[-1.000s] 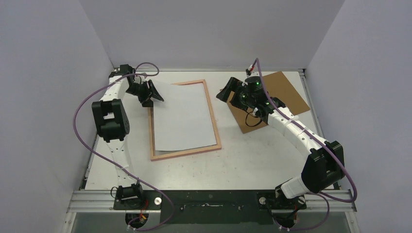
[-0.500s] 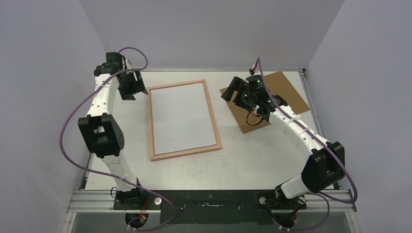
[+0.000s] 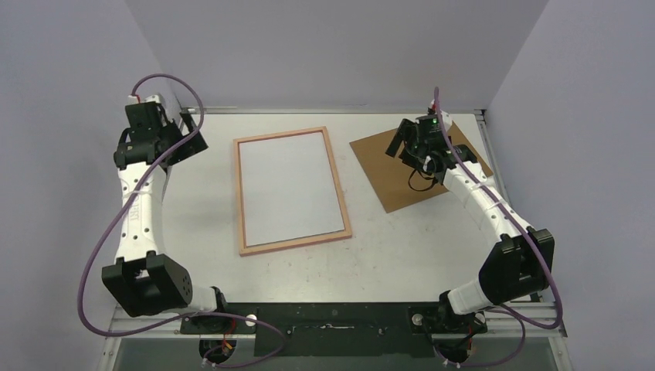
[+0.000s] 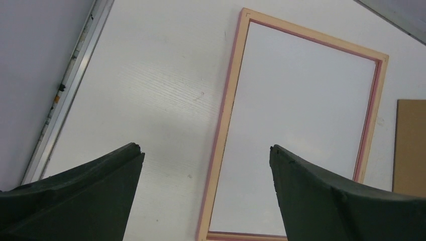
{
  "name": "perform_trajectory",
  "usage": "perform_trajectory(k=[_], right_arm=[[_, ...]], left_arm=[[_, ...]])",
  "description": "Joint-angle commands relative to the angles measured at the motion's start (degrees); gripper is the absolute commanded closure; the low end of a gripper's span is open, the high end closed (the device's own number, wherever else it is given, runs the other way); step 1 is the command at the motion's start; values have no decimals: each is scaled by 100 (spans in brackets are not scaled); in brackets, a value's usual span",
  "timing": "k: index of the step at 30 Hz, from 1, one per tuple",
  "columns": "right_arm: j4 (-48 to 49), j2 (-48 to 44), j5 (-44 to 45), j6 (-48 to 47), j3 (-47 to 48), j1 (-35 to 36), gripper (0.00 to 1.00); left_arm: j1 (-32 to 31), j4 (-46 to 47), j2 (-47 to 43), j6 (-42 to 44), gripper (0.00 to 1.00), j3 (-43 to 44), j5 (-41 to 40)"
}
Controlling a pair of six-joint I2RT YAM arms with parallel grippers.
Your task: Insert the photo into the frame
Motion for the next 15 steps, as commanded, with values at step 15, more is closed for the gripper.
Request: perform_trajectory(k=[15], right_arm=[[-1677, 2112, 365, -1483, 1470, -901, 13]], left_arm=[[-984, 1196, -195, -1395, 3, -459, 1571]])
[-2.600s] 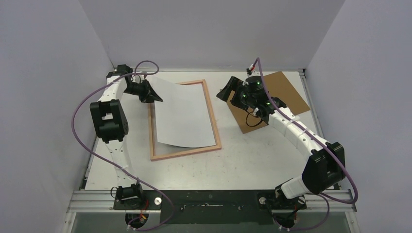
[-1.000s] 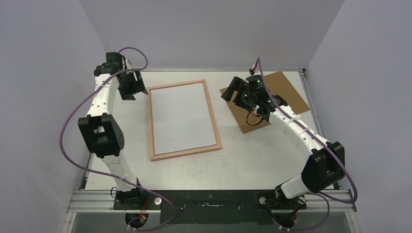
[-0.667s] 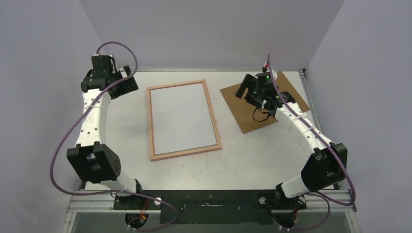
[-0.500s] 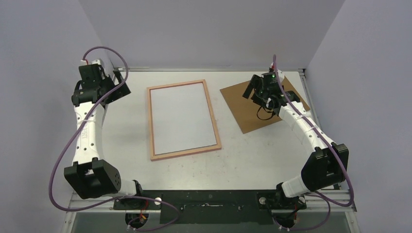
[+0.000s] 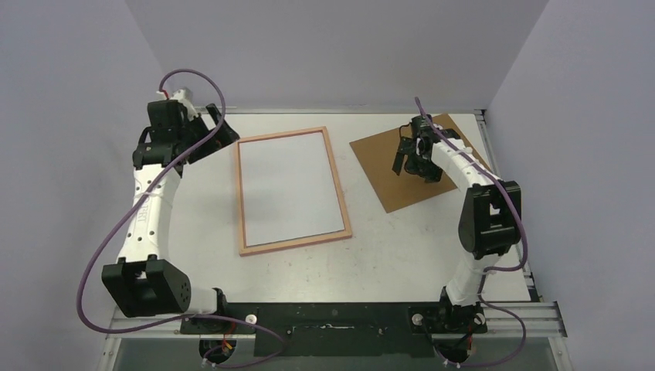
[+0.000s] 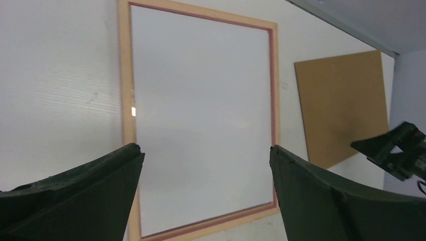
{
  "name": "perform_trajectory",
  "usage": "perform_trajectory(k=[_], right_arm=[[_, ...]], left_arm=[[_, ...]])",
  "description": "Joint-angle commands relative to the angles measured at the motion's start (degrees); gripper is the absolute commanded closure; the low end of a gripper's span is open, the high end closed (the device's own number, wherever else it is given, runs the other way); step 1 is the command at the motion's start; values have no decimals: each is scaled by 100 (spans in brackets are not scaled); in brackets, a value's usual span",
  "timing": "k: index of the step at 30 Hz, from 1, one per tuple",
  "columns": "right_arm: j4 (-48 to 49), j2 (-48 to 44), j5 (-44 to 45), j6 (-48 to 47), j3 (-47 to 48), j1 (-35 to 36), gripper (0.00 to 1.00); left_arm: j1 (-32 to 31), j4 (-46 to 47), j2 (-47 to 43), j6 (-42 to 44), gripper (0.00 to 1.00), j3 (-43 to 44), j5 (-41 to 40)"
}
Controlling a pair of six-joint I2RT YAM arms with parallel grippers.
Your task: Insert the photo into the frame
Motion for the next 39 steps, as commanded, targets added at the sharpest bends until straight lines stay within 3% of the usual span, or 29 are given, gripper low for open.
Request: perform_trajectory(k=[1, 8, 14, 21, 31, 39], right_arm=[[-256, 480, 28, -418, 810, -458, 13], [269, 1138, 61, -515, 1383, -1298, 13], [1339, 1501, 171, -494, 1374, -1849, 13], [1961, 2179, 156, -1193, 2004, -2219, 12], [2720, 3032, 360, -1437, 2436, -2430, 11], [2824, 3633, -482, -1343, 2998, -2724, 10]], left_arm=[[-866, 554, 265, -891, 3, -86, 235], [-2601, 1198, 922, -1429, 3, -95, 185], [-3356, 1461, 1669, -1576, 4, 274, 314], [-3883, 1408, 2795, -1784, 7, 990, 640], [-4320, 840, 3906, -2059, 11, 2102, 895], [-4410, 518, 4364, -2189, 16, 2573, 968]])
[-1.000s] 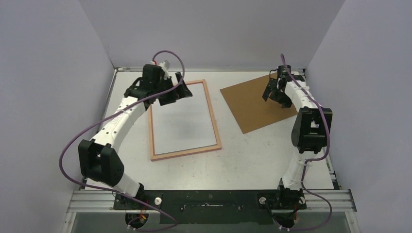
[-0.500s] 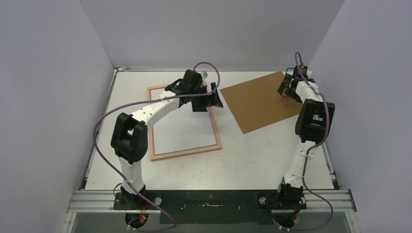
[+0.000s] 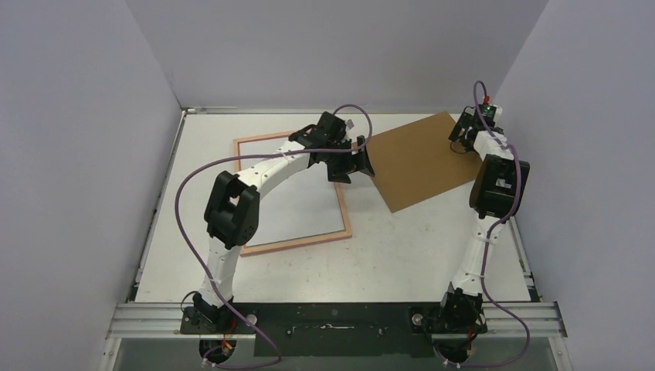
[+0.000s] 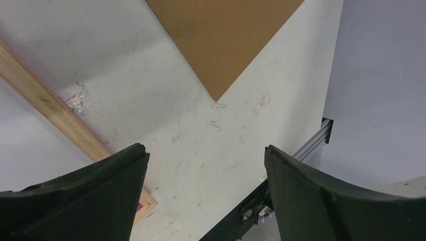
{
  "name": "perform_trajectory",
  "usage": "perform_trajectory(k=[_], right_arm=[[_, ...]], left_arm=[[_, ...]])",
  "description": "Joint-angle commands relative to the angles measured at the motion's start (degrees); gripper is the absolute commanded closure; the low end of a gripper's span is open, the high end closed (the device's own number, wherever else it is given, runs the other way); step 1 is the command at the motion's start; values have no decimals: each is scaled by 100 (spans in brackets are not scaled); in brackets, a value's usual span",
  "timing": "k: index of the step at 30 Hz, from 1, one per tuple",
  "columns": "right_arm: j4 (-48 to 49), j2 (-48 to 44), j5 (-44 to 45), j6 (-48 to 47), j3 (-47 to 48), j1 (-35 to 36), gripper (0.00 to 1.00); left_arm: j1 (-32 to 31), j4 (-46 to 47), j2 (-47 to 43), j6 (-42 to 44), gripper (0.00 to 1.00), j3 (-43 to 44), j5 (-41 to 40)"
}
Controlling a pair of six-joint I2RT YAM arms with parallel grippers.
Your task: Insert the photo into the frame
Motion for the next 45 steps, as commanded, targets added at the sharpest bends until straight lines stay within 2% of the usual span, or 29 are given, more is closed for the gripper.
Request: perform_trajectory(k=[1, 9, 18, 24, 29, 32, 38, 45], right_arm=[[170, 346, -565, 50, 450, -226, 9], [78, 465, -776, 104, 467, -326, 2], [-386, 714, -1019, 118, 670, -435, 1], [-652, 792, -1064, 56, 860, -502, 1], [-1022, 1005, -1412, 162, 1184, -523, 1], [-1526, 1182, -1813, 392, 1348, -523, 3], [-1475, 632, -1948, 950, 225, -484, 4], [-1218, -218, -1908, 1526, -1515, -462, 4]], left_arm=[[-39, -137, 164, -207, 16, 359, 157], [-62, -144, 545, -359, 18, 651, 205], [-75, -289, 1035, -391, 21, 1108, 206], [-73, -1101, 1455, -225, 22, 1722, -209], [-70, -1070, 1627, -244, 22, 1753, -53], [-71, -944, 1726, -319, 30, 1780, 116], [-67, -989, 1983, -335, 35, 1995, 150], [-67, -1879, 2176, -207, 35, 2351, -655]])
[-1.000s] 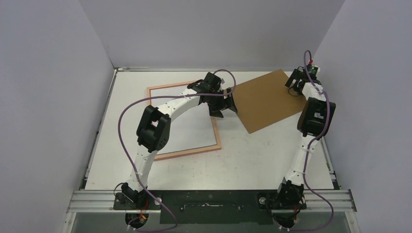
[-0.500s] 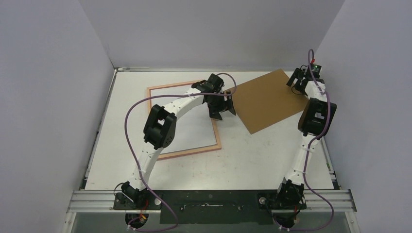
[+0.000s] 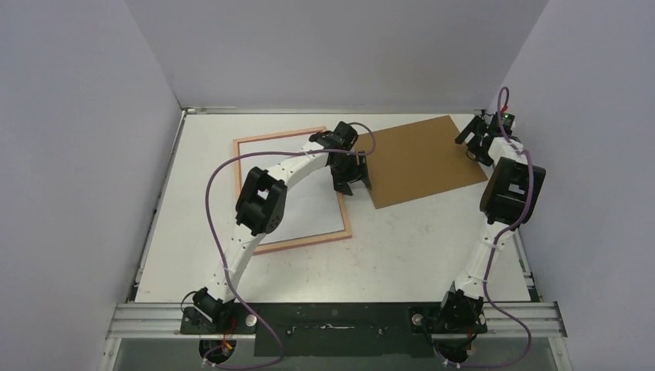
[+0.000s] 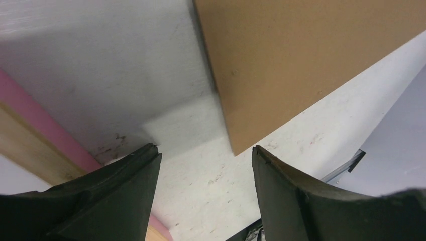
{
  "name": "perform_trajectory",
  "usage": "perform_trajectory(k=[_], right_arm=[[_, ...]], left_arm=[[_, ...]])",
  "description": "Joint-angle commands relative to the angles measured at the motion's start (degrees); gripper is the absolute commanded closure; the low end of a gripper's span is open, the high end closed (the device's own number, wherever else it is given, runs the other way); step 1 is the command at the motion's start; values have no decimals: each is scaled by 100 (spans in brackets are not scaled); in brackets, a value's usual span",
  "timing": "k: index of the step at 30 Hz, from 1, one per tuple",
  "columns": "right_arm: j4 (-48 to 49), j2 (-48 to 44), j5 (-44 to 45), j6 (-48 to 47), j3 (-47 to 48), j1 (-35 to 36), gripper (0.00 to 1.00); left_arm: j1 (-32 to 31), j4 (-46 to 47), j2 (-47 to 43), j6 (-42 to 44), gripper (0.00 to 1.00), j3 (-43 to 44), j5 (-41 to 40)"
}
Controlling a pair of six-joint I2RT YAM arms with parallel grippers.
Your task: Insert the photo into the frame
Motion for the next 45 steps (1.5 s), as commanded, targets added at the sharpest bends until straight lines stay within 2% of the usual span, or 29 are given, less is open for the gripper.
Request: perform_trajectory(k=[1, 7, 11, 17, 27, 34, 37, 41, 45], right_arm=[[-1191, -72, -215, 651, -1280, 86, 5], [-1179, -801, -85, 579, -2172, 92, 6], [-684, -1423, -58, 672, -2713, 96, 6], [-840, -1835, 301, 423, -2525, 105, 6], [-1050, -2348, 658, 205, -2502, 96, 6], [-1089, -2867, 948, 484, -2748, 114, 6], [-1112, -3140, 1203, 661, -2962, 130, 6], [-1348, -3381, 2157, 729, -3190, 201, 5], [-1349, -3415, 2132, 631, -3388, 193, 5]], left_arm=[[-25, -580, 73, 91, 35, 368, -523], [-18, -592, 80, 55, 36, 287, -698], [-16, -574, 12, 67, 36, 174, -881], [-7, -171, 17, 329, 36, 75, -829], [28, -666, -147, 999, 35, 615, -1388], [34, -759, -175, 1429, 33, 1089, -1747], [60, -757, -4, 1351, 33, 1147, -1616], [68, -1235, 282, 928, 36, 1352, -1908], [54, -1053, 412, 908, 36, 1313, -1746]])
